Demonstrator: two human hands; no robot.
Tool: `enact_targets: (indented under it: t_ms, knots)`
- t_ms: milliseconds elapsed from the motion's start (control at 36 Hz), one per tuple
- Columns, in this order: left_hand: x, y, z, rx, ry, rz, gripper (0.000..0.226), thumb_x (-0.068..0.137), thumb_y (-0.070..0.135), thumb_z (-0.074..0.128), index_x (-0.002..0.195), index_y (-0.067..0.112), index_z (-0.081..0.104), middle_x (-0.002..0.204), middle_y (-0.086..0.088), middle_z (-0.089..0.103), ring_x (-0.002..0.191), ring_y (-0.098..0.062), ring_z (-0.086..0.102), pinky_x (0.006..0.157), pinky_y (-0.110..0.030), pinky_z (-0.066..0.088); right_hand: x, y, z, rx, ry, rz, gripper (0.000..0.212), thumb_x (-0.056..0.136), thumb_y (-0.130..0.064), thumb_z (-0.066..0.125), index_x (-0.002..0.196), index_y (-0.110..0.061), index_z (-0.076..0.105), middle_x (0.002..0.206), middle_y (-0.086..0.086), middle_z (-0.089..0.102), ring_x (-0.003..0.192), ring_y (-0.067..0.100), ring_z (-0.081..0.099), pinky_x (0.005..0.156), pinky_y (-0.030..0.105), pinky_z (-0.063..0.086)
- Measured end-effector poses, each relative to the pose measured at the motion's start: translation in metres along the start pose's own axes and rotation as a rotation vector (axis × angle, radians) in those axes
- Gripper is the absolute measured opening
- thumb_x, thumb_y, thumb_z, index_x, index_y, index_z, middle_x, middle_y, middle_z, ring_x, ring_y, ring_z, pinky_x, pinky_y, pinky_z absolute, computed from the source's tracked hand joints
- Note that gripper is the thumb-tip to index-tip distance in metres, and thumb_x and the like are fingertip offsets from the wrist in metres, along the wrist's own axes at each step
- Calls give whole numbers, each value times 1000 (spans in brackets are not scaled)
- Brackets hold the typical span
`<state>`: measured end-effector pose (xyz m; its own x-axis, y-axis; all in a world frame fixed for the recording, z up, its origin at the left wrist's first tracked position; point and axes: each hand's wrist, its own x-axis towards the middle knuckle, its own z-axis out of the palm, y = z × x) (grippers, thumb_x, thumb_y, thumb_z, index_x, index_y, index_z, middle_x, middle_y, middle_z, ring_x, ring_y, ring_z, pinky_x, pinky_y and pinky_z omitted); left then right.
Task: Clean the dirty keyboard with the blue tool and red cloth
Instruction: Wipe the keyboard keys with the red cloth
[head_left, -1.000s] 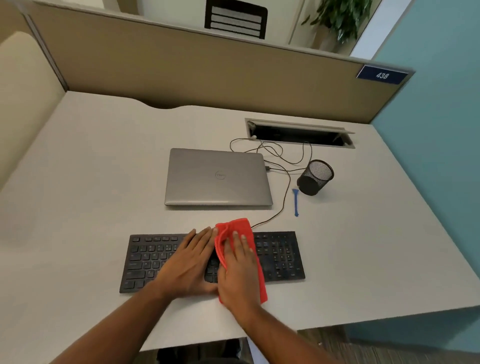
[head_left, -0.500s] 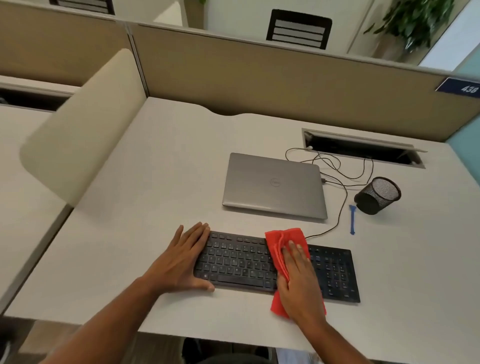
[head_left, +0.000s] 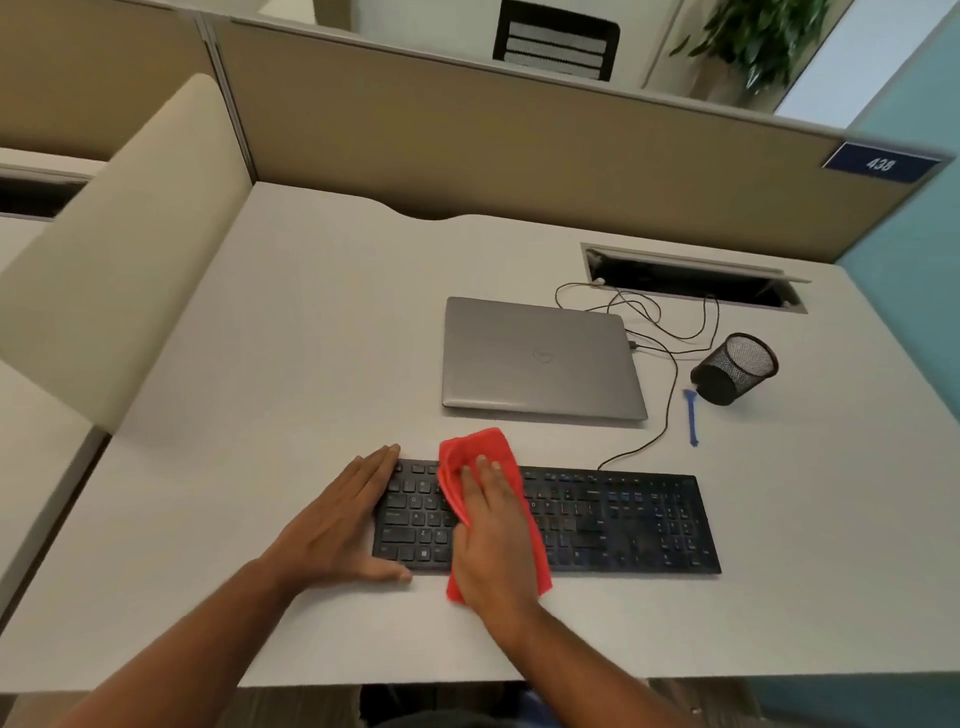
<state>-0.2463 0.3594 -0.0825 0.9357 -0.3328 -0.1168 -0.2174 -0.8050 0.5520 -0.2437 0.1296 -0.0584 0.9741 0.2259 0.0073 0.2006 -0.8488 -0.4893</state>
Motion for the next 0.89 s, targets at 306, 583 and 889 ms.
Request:
enact_targets:
  t_ms: [306, 583, 889]
  knots:
    - [-2, -2, -1, -5, 25, 33, 144, 66, 96, 62, 162, 26, -20, 172, 9, -5, 158, -7, -2, 129, -32, -3, 2, 94, -51, -118, 102, 60, 47, 99, -25, 50, 146, -28, 49, 153, -5, 43, 135, 19, 48, 113, 48, 42]
    - [-3, -5, -6, -8, 6, 65, 143, 69, 94, 62, 162, 23, -19, 173, 6, -3, 158, -6, -2, 130, -34, 0, -1, 6, -4, -7, 123, 65, 63, 91, -7, 53, 146, -37, 44, 149, -21, 37, 133, 2, 42, 117, 28, 36]
    - [-3, -6, -5, -62, 12, 42, 152, 61, 92, 72, 163, 23, -17, 172, 9, -5, 157, -1, -4, 127, -25, -7, 35, 2, -6, 79, 108, -97, 59, 86, 2, 51, 139, -24, 54, 142, -10, 49, 129, 10, 44, 114, 35, 40]
